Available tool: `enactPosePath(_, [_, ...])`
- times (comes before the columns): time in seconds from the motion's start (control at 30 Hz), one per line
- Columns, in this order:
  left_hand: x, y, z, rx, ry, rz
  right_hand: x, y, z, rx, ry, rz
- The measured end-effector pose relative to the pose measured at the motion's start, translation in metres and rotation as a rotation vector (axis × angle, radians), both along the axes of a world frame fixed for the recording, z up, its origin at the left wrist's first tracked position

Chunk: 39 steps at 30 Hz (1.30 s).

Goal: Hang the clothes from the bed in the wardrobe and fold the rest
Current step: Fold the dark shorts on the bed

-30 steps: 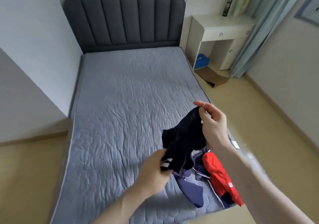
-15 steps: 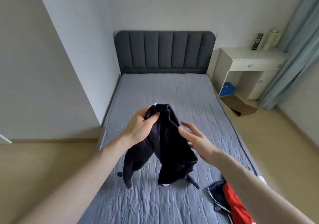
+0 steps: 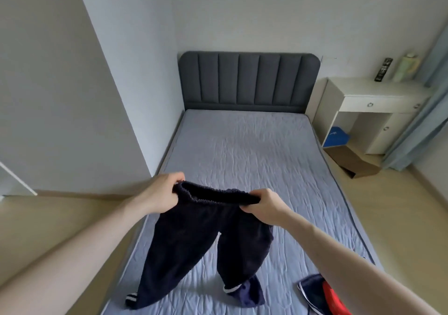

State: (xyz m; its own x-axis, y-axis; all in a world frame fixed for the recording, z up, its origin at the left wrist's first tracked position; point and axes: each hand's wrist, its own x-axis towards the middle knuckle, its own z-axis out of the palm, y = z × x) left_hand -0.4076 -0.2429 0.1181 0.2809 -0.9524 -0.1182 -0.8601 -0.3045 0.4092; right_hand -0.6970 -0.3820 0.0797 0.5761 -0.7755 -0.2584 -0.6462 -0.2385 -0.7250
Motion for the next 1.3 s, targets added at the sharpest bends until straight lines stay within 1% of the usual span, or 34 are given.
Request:
enactPosePath(0.1, [0.011,0.006,-0.026,0.166,0.034,-0.027,0.022,-0.013,0.009,0.026,0.105,0.114])
enactPosePath(0.17, [0.021,0.005,-0.037,0.230,0.089,-0.032,0.038,-0.021,0.010,0.020,0.162,0.156])
enactPosePath(0.23, [0.028,0.001,-0.043,0.222,0.176,-0.015,0.050,-0.028,0.010,0.008,0.193,0.144])
enactPosePath(0.3, [0.038,-0.006,-0.046,0.181,0.238,-0.045,0.061,-0.037,0.011,-0.013,0.219,0.119])
enactPosePath(0.4, [0.063,-0.026,-0.040,0.167,0.279,-0.001,0.076,-0.053,0.013,-0.096,0.310,0.126])
enactPosePath(0.43, [0.073,-0.035,-0.037,0.156,0.261,0.030,0.081,-0.058,0.015,-0.131,0.356,0.141])
enactPosePath(0.5, [0.090,-0.058,-0.021,0.113,0.164,0.066,0.097,-0.069,0.028,-0.239,0.433,0.162])
enactPosePath(0.57, [0.100,-0.087,0.007,0.042,0.051,0.090,0.114,-0.084,0.053,-0.376,0.448,0.136])
enactPosePath(0.63, [0.108,-0.114,0.046,-0.091,-0.020,0.132,0.130,-0.102,0.086,-0.528,0.403,0.077])
enactPosePath(0.67, [0.113,-0.126,0.068,-0.169,-0.052,0.155,0.136,-0.111,0.104,-0.608,0.350,0.036])
enactPosePath(0.77, [0.126,-0.156,0.133,-0.390,-0.124,0.204,0.149,-0.129,0.157,-0.798,0.122,-0.075])
enactPosePath(0.87, [0.136,-0.168,0.183,-0.542,-0.103,0.202,0.155,-0.136,0.200,-0.865,-0.063,-0.125])
enactPosePath(0.93, [0.139,-0.170,0.200,-0.604,-0.088,0.185,0.154,-0.138,0.218,-0.912,-0.131,-0.132])
enactPosePath(1.03, [0.137,-0.163,0.206,-0.704,-0.076,0.153,0.149,-0.137,0.225,-1.008,-0.173,-0.107])
enactPosePath(1.13, [0.131,-0.147,0.194,-0.764,-0.038,0.096,0.141,-0.127,0.213,-1.041,-0.197,-0.094])
enactPosePath(1.2, [0.126,-0.134,0.173,-0.742,-0.039,0.036,0.131,-0.116,0.192,-1.028,-0.197,-0.081])
enactPosePath(1.3, [0.117,-0.104,0.116,-0.677,-0.030,-0.047,0.109,-0.091,0.138,-0.944,-0.166,-0.042])
